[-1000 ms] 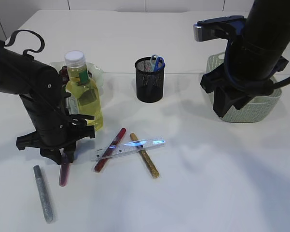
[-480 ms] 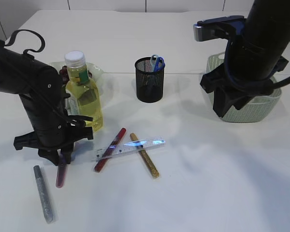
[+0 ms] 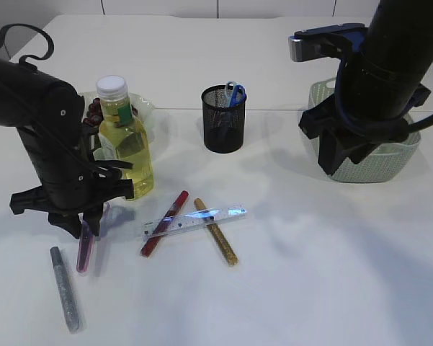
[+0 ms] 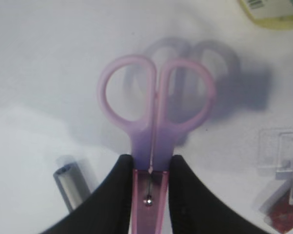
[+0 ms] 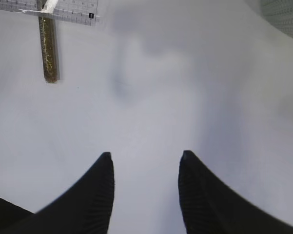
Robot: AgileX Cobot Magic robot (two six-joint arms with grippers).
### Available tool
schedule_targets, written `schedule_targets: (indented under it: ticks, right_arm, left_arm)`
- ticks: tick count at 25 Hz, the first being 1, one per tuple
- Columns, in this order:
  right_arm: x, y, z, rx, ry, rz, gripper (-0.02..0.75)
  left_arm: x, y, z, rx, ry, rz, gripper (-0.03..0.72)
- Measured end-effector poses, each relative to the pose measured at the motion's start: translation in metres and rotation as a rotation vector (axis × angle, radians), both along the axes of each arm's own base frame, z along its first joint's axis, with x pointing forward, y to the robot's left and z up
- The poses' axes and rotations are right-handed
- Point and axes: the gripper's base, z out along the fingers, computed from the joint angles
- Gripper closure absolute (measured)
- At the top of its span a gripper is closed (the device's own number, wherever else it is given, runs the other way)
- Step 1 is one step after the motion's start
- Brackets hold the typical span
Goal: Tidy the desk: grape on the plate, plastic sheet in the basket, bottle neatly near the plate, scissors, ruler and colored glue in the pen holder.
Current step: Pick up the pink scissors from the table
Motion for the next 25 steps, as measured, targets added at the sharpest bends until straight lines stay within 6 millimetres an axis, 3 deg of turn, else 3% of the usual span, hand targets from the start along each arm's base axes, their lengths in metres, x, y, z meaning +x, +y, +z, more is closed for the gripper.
schedule_targets:
  ticks: [11, 25]
  right_arm:
    - [0.000, 0.000, 0.000, 0.000, 0.000, 0.000, 0.383]
    - [0.000, 0.000, 0.000, 0.000, 0.000, 0.000, 0.383]
  left_arm:
    - [-0.010, 0.005, 0.042, -0.001, -0.030, -0.001, 0.532]
    - [-0.045, 0.021, 0.150, -0.071, -0.279, -0.130, 0.532]
